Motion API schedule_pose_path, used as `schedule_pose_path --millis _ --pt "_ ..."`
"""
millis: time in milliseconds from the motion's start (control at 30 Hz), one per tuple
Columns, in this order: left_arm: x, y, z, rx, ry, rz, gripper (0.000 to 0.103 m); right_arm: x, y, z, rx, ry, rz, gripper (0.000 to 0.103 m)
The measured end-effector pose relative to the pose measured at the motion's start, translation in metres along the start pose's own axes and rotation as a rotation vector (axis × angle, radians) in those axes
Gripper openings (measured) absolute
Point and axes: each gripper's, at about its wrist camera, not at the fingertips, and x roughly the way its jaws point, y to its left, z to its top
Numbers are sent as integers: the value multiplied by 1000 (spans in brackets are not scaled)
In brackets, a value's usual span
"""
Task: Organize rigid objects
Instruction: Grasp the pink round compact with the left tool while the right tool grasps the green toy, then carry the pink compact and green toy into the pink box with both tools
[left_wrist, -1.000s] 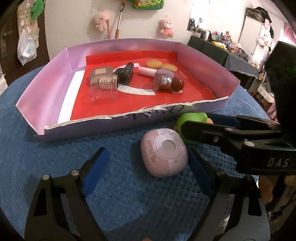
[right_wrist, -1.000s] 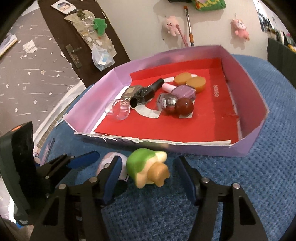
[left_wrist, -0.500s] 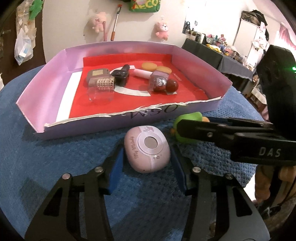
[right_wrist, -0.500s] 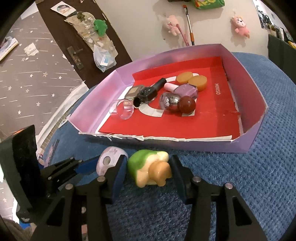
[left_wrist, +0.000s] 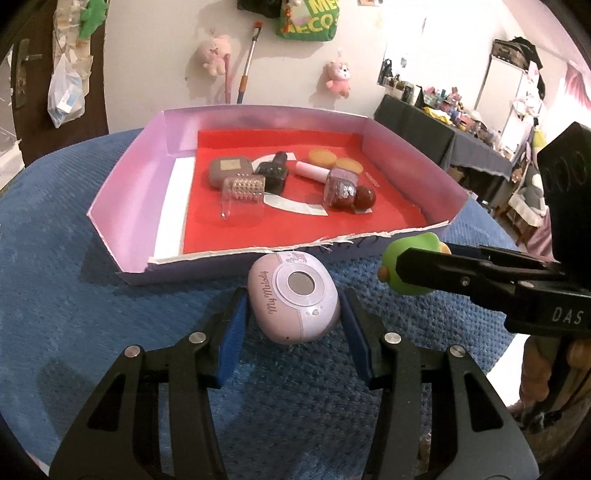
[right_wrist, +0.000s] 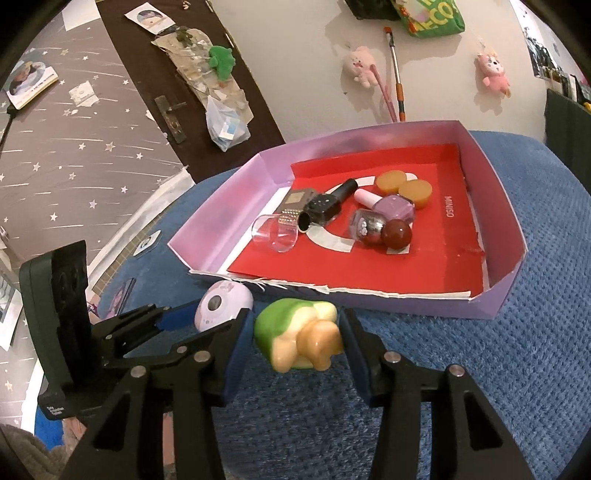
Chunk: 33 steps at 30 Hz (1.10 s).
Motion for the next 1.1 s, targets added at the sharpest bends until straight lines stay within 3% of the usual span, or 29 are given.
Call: schedule_pose_path --millis 767,1100 --pt "-10 7 31 5 -60 -2 47 -12 10 20 -38 -47 11 51" --pt "16 16 46 -14 -1 -17 47 1 -6 38 -29 -51 -38 51"
